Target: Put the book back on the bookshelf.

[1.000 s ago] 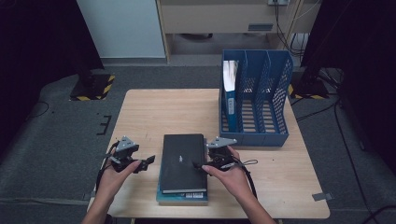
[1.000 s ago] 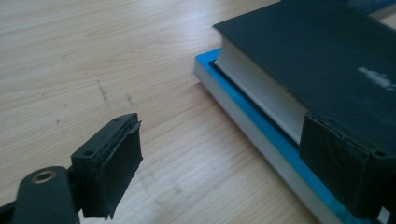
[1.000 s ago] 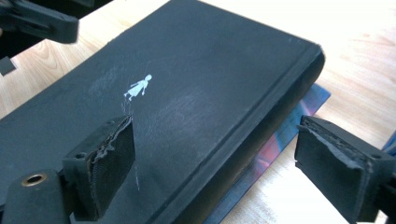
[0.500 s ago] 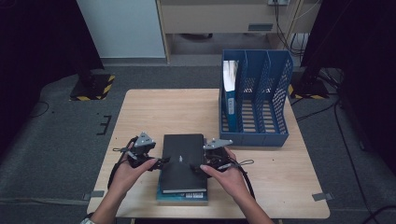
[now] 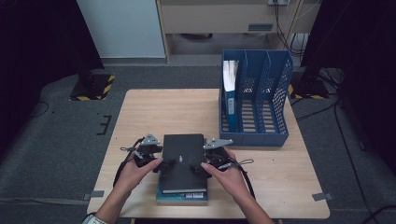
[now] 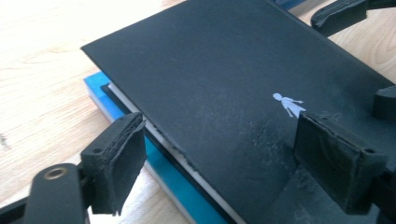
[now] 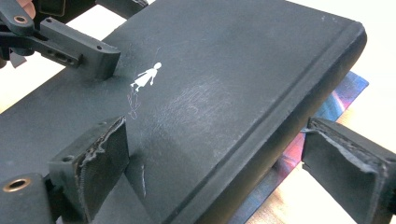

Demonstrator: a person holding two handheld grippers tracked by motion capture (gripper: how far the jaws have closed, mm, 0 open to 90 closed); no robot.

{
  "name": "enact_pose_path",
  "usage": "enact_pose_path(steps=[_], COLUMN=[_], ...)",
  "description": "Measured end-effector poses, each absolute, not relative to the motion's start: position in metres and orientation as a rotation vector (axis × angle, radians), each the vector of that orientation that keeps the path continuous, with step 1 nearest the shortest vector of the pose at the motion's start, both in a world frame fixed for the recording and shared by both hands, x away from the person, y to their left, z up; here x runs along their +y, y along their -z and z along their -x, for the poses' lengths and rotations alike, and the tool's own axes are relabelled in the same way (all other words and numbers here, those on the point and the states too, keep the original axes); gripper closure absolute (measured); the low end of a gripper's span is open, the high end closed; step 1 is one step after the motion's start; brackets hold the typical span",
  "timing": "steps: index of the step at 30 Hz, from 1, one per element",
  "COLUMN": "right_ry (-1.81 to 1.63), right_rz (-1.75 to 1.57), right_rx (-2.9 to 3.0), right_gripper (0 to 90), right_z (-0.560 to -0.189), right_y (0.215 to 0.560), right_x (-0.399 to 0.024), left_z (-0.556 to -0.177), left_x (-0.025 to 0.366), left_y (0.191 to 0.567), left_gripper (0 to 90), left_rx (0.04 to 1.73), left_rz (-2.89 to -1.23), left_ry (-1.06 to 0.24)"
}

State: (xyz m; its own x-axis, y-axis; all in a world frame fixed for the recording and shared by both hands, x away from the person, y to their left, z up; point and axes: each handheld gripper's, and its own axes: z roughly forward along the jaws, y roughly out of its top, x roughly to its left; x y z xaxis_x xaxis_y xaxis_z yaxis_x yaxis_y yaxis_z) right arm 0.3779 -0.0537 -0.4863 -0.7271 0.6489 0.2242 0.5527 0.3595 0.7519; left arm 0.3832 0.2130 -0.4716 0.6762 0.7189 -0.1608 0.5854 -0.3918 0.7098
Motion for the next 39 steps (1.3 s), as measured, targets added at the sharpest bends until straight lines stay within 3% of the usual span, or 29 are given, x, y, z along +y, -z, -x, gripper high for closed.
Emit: enact_pose_path(steps=[27,39], right_ry=[-1.389,-1.444], right_rz=[-1.233,-1.303], right_rx=[2.481,2.506], right_gripper=[2.8,0.1], right_z=[-0.383,-0.390], right_y=[0.496,0.503], right_x=[-0.063,-0.066], left_z=[-0.403,-0.408], left_x=[0.199,0.201], left_y=[0.469,0.475], left_gripper=[15.4,12.6], left_rx=[0.938,0.968], left_rz=[-2.172,-2.134], left_ry=[-0.205,-0.090])
